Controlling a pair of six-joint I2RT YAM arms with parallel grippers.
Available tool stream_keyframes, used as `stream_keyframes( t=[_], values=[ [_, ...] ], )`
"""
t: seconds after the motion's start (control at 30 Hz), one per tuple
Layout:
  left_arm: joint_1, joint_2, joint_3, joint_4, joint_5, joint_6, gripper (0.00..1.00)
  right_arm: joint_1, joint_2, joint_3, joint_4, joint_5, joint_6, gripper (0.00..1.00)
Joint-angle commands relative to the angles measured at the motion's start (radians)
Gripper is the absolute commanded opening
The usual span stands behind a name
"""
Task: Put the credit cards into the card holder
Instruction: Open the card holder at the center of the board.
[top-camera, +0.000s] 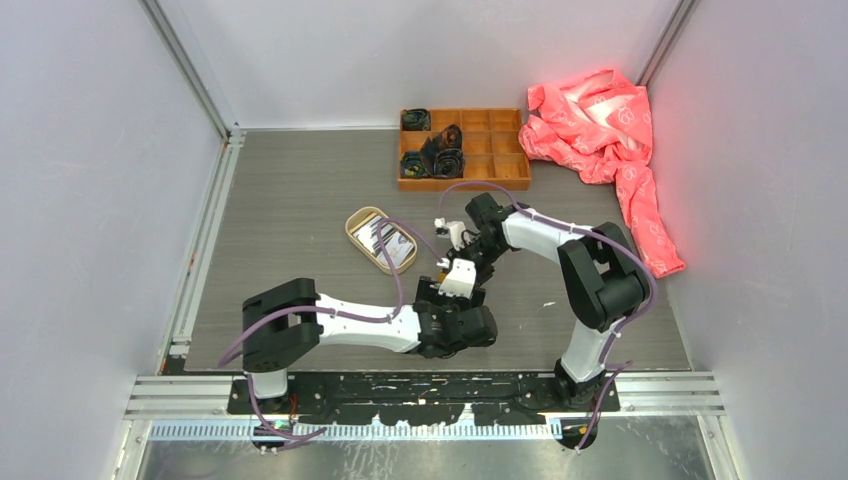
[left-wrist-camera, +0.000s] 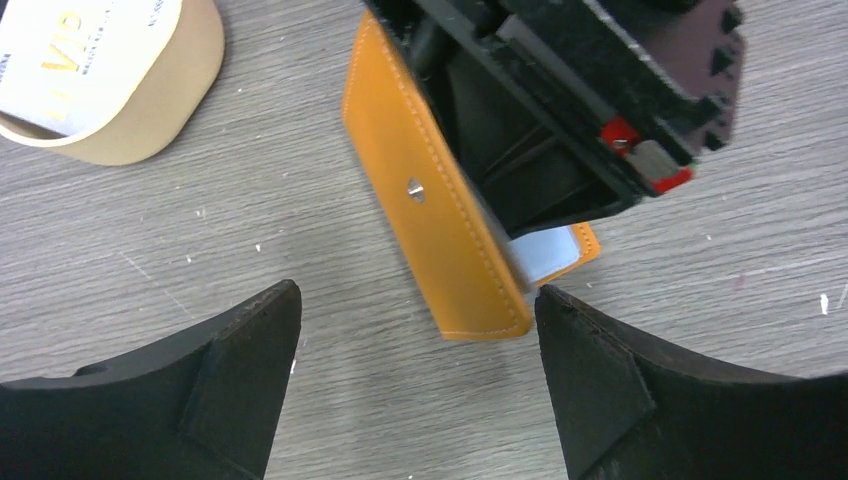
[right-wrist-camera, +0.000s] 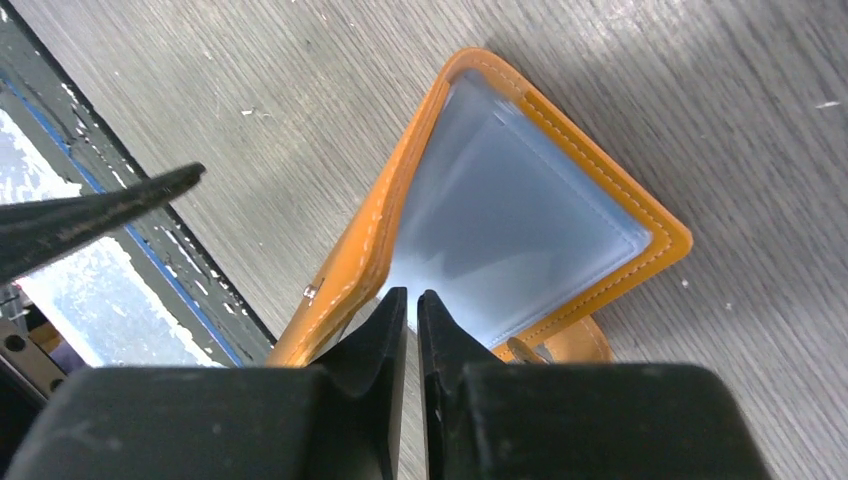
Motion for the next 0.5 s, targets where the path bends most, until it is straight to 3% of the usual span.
stream_keyframes(
  t=[0.0, 0.17, 0.23, 0.47],
  values=[
    [0.003, 0.015, 0.051, 0.065, 0.009, 0.059, 0.87, -0.001, 0.009, 0.048, -0.02, -0.059, -0.008, 0.14],
    [0.018, 0.038, 0.065, 0.057, 0.01, 0.07, 0.86, -0.003, 0.012, 0.055, -0.026, -0.085, -0.014, 0.13],
    [0.028, 0.042, 0.066, 0.054, 0.011, 0.071, 0.79, -0.004, 0.012, 0.055, -0.026, -0.086, -0.015, 0.13],
    [0.058, 0.032, 0.044, 0.078, 0.041, 0.079, 0.21, -0.015, 0.01, 0.049, -0.015, -0.069, -0.001, 0.12]
  ],
)
